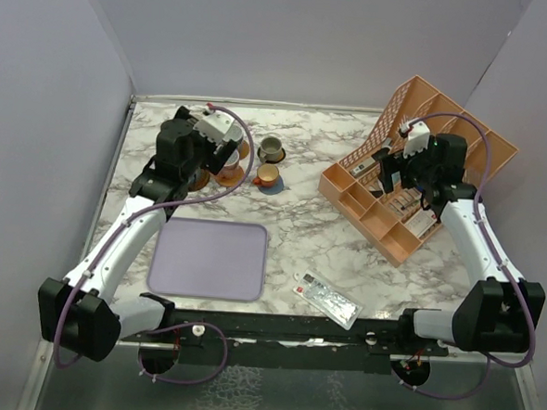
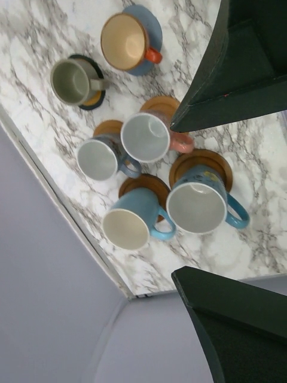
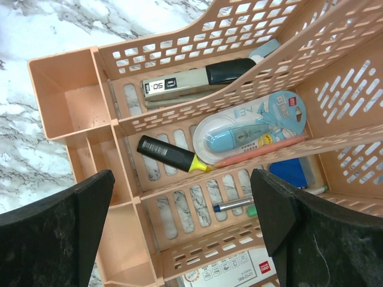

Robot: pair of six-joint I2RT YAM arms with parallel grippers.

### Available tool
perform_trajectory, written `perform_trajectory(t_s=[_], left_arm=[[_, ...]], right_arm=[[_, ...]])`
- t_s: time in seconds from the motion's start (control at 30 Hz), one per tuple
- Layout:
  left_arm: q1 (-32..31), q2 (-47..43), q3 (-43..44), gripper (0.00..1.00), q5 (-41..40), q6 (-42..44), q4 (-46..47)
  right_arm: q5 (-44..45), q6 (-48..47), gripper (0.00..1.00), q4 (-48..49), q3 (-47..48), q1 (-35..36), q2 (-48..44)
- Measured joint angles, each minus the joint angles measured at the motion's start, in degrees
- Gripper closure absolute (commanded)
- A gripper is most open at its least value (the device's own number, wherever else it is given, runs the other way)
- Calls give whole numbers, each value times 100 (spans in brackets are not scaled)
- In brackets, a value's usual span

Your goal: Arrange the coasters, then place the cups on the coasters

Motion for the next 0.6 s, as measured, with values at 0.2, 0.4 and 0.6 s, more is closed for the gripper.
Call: perform_trajectory(t_s=[0.2, 0.4, 0.6], left_arm=[[852, -595, -431, 1, 114, -540, -4], [1150, -1034, -734, 1, 282, -1106, 142], [1335, -1497, -1292, 1, 345, -1663, 522]], right_arm=[[166, 98, 0, -28, 358, 0, 2], [474, 505, 0, 181, 507, 0, 0], [509, 955, 0, 321, 507, -2, 0]])
